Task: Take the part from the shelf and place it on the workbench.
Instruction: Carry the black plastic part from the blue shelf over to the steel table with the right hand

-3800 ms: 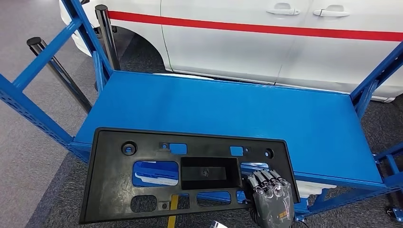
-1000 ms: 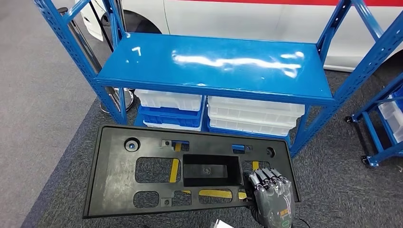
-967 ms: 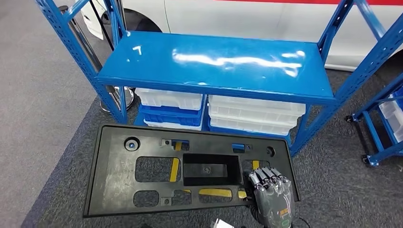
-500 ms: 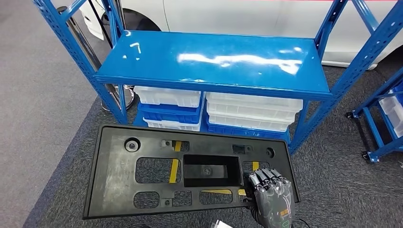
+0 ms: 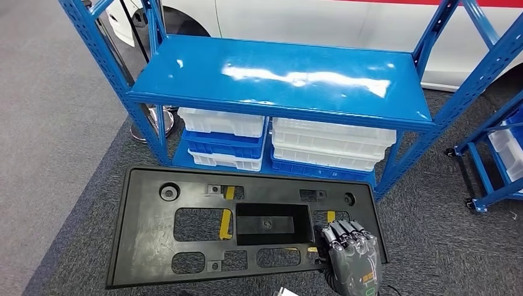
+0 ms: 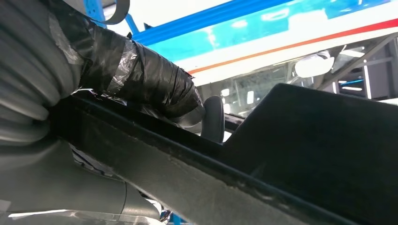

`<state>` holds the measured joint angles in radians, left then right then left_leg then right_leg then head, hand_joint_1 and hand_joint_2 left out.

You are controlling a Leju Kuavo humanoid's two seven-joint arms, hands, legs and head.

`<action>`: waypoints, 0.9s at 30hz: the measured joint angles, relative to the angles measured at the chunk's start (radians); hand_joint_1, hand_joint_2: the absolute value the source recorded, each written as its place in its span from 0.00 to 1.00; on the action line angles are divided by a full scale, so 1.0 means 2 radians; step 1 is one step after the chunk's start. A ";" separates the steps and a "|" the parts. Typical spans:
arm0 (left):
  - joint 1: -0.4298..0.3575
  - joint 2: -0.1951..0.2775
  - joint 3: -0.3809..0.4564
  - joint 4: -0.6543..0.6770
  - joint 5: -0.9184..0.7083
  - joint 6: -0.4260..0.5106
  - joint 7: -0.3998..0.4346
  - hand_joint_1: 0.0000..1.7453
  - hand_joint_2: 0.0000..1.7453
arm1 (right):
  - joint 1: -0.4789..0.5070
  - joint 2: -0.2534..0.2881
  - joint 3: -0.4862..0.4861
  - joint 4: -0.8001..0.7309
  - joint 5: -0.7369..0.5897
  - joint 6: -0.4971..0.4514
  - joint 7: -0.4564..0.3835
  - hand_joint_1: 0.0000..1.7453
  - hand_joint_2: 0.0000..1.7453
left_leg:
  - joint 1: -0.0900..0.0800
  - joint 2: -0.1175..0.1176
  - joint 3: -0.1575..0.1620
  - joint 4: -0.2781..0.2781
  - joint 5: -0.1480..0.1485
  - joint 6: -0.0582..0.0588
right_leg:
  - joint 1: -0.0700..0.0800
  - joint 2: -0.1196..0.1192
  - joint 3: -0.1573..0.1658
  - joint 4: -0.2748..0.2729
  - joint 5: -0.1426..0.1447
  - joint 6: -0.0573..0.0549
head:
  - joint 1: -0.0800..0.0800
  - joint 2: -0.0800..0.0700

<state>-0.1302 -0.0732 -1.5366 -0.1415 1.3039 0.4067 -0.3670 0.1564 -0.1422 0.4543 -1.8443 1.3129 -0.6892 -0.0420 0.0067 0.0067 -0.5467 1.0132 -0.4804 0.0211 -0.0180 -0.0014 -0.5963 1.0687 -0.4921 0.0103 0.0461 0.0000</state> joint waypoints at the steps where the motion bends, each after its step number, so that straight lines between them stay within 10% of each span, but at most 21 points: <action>1: 0.000 0.000 0.000 0.000 0.000 0.000 0.000 0.00 1.00 | 0.000 0.000 0.000 0.000 0.000 0.000 0.000 1.00 1.00 | 0.001 0.001 0.001 -0.004 0.003 0.004 | 0.001 0.000 -0.006 0.014 -0.011 0.002 | 0.000 0.000; 4: 0.000 0.000 0.000 0.000 0.000 0.000 0.000 0.00 1.00 | 0.001 0.000 0.000 0.000 -0.001 0.000 0.000 1.00 1.00 | 0.001 0.002 -0.001 -0.006 0.006 0.009 | 0.001 0.001 -0.043 0.097 -0.056 0.003 | 0.000 0.000; 6: 0.000 0.000 0.000 0.000 0.000 0.001 0.000 0.00 1.00 | 0.003 0.000 -0.001 0.000 -0.002 0.000 0.001 1.00 1.00 | 0.000 0.002 -0.003 -0.004 0.006 0.009 | 0.001 0.000 -0.051 0.118 -0.056 0.003 | 0.000 0.000; 11: 0.000 -0.001 0.000 0.000 0.001 0.001 0.001 0.00 1.00 | 0.003 0.000 -0.001 0.000 -0.004 0.000 0.001 1.00 1.00 | -0.002 0.000 -0.007 0.007 0.001 0.000 | 0.002 0.000 0.010 0.000 -0.003 -0.003 | 0.000 0.000; 16: 0.000 -0.001 0.000 0.000 0.001 0.002 0.003 0.00 1.00 | 0.006 0.000 -0.001 -0.001 -0.019 0.000 0.001 1.00 1.00 | -0.001 0.000 -0.017 0.027 -0.014 -0.011 | 0.001 0.001 0.009 -0.008 0.000 -0.015 | 0.000 0.000; 19: 0.000 -0.001 0.000 0.000 0.002 0.003 0.003 0.00 1.00 | 0.006 0.000 -0.001 -0.002 -0.029 0.000 0.000 1.00 1.00 | 0.001 0.000 -0.055 0.117 -0.061 -0.018 | 0.001 0.002 0.007 -0.009 0.002 -0.019 | -0.001 0.000; 21: 0.001 -0.001 0.000 0.000 0.002 0.003 0.004 0.00 1.00 | 0.007 -0.001 -0.001 -0.002 -0.031 0.000 0.000 1.00 1.00 | 0.001 -0.001 -0.070 0.151 -0.068 -0.018 | 0.001 0.007 0.007 -0.008 0.002 -0.019 | -0.001 0.000; 25: 0.002 0.000 0.000 0.001 0.004 0.003 0.004 0.00 1.00 | 0.007 -0.001 -0.001 -0.003 -0.031 0.000 -0.001 1.00 1.00 | 0.001 -0.024 -0.015 0.040 -0.008 -0.007 | 0.001 0.023 0.009 -0.008 0.003 -0.017 | 0.000 0.000; 27: 0.001 0.001 0.000 0.002 0.005 0.004 0.004 0.00 1.00 | 0.007 0.000 -0.001 -0.004 -0.032 0.000 -0.002 1.00 1.00 | -0.001 -0.038 -0.002 0.008 -0.002 -0.002 | -0.001 0.031 0.004 -0.008 0.005 -0.013 | -0.001 0.000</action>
<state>-0.1275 -0.0711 -1.5366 -0.1385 1.3132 0.4145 -0.3590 0.1706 -0.1430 0.4516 -1.8516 1.2489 -0.6897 -0.0456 0.0051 -0.0688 -0.5498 1.0296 -0.4841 0.0179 -0.0199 0.0606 -0.5874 1.0520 -0.4816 -0.0147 0.0444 0.0000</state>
